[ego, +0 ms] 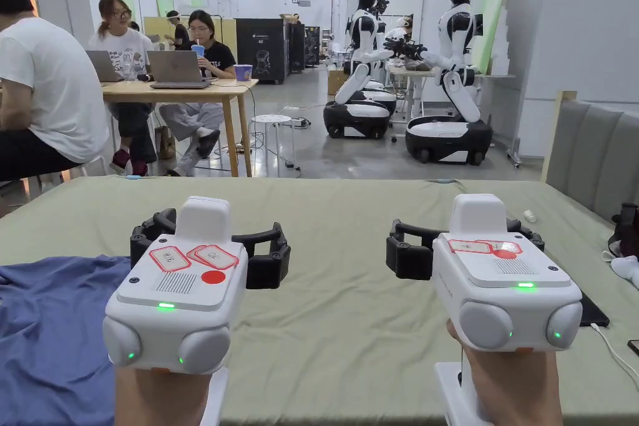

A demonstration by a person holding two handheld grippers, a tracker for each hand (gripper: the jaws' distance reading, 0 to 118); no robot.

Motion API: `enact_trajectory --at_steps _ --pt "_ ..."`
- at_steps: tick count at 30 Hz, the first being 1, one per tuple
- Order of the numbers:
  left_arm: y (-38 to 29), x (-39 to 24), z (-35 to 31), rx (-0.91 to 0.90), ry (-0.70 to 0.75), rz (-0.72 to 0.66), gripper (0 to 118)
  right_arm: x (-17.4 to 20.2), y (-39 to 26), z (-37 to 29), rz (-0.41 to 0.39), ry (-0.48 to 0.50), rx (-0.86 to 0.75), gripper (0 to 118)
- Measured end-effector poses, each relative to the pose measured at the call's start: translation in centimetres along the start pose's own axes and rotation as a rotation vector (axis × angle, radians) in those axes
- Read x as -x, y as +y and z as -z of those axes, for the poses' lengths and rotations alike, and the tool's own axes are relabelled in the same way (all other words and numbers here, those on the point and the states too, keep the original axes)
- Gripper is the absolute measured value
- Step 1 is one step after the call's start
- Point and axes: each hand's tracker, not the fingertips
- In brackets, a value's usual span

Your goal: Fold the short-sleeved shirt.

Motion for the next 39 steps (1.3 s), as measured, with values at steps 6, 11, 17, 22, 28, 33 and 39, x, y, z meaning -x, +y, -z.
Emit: enact_trajectory --at_steps 6,11,17,22,28,33,39 --pt "-0.2 -0.1 -0.3 -0.002 -0.008 -0.027 88 0.1 -0.1 -0.3 -0.023 0.017 0.016 77" --pt "-0.3 -0.3 -0.3 -0.005 0.032 -0.016 0 -0.1 -0.5 0.2 -0.031 -0.002 0.013 1" --pt "-0.5 0.6 -0.2 0.015 0.035 -0.025 0 0.8 -0.4 0.4 -0.040 0.001 0.018 1" --pt "-0.4 4.2 -1.2 0.031 0.154 -0.006 0 4.5 -0.2 1.4 -0.020 0.089 0.021 1" --pt "-1.0 11.4 -4.0 0.065 0.309 -0.002 0 13.1 -0.3 1.3 -0.033 0.276 0.027 1" --pt "-2.8 15.7 -6.0 0.110 0.400 -0.006 0 18.3 -1.0 1.4 -0.025 0.373 0.044 1" --pt "-6.1 17.6 -3.3 0.254 0.350 -0.078 0 20.3 -3.5 4.3 -0.039 0.421 0.101 1"
